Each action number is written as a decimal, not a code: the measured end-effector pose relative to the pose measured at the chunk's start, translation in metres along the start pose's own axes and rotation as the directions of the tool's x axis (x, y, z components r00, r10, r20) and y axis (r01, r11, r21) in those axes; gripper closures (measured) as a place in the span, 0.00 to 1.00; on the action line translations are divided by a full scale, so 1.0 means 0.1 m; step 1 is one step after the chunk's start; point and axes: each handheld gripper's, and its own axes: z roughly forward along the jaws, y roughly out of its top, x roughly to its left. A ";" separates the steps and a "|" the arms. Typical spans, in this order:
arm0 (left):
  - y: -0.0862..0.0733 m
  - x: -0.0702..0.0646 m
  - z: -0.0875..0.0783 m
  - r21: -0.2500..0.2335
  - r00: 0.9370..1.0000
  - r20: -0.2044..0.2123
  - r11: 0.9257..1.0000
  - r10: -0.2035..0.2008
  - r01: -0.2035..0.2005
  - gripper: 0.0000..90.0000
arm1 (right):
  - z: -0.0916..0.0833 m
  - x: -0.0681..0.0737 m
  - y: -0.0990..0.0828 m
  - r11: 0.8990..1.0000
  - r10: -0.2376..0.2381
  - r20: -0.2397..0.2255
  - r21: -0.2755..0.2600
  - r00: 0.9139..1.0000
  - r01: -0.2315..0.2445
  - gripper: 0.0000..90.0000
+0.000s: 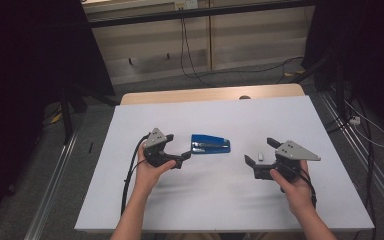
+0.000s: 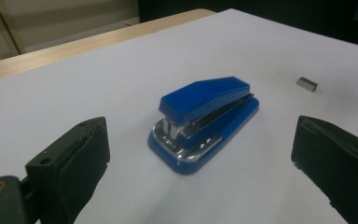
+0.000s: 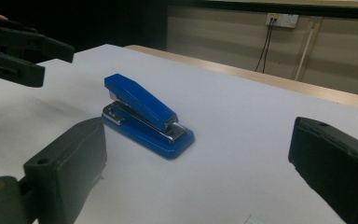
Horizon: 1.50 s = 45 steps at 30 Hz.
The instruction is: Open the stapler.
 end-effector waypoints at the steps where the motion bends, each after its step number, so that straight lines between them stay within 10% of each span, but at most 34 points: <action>1: 0.00 0.01 0.03 -0.008 1.000 0.006 1.000 -0.003 0.003 0.06 | 0.01 0.00 0.00 1.000 0.004 -0.003 0.001 1.000 -0.004 0.04; 18: 0.05 0.27 0.51 0.093 0.997 0.059 0.994 0.051 -0.057 0.16 | 0.14 0.00 0.03 1.000 0.011 -0.019 0.015 1.000 -0.010 0.04; 30: 0.00 0.31 0.66 0.149 0.986 0.153 0.985 0.059 -0.082 0.46 | 0.27 0.03 0.03 0.999 0.018 -0.019 0.037 1.000 -0.018 0.04; 45: 0.08 0.28 0.61 0.103 0.982 0.189 0.994 0.013 -0.033 0.58 | 0.46 0.17 0.02 0.998 0.016 -0.042 0.059 0.999 -0.013 0.04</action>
